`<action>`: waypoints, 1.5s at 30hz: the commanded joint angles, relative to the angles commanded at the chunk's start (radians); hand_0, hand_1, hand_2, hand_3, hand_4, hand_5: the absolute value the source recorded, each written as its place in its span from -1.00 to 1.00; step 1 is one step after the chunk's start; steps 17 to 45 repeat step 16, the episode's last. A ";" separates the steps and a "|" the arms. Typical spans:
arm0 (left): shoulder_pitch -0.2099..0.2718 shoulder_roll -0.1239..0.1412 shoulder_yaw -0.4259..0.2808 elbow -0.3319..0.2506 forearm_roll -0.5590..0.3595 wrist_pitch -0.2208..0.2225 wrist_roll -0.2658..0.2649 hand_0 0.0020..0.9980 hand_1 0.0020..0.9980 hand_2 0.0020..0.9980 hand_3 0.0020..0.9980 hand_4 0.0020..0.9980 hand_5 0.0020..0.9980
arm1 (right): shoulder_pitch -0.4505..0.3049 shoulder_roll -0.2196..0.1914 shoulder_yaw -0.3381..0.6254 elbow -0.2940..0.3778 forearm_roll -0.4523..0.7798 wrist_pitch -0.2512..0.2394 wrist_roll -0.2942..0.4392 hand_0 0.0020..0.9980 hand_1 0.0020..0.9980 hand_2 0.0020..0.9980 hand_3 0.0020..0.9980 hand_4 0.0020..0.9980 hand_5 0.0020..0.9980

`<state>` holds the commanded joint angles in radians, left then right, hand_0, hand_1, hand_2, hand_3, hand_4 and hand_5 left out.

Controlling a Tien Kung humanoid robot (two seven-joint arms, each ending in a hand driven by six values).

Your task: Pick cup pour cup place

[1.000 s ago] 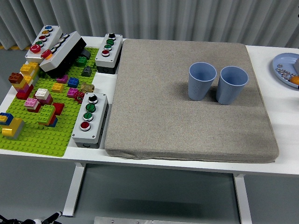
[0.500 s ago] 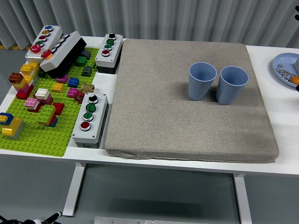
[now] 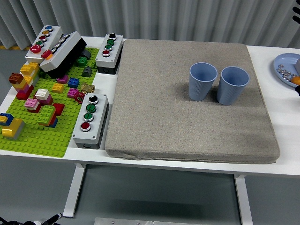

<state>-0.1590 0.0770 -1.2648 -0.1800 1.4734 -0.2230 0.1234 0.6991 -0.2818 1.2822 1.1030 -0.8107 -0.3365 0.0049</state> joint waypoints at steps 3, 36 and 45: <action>-0.001 0.001 -0.001 0.000 0.000 0.000 -0.001 0.70 0.73 0.77 0.57 0.19 1.00 | 0.000 0.000 0.003 0.002 -0.001 0.000 0.000 0.73 0.51 0.50 0.51 0.53 1.00; -0.002 0.000 -0.010 0.000 0.008 -0.001 0.001 0.69 0.73 0.77 0.57 0.19 1.00 | 0.001 0.000 0.007 0.001 0.002 0.001 0.000 0.73 0.51 0.50 0.51 0.53 1.00; -0.002 0.000 -0.010 0.000 0.008 -0.001 0.001 0.69 0.73 0.77 0.57 0.19 1.00 | 0.001 0.000 0.007 0.001 0.002 0.001 0.000 0.73 0.51 0.50 0.51 0.53 1.00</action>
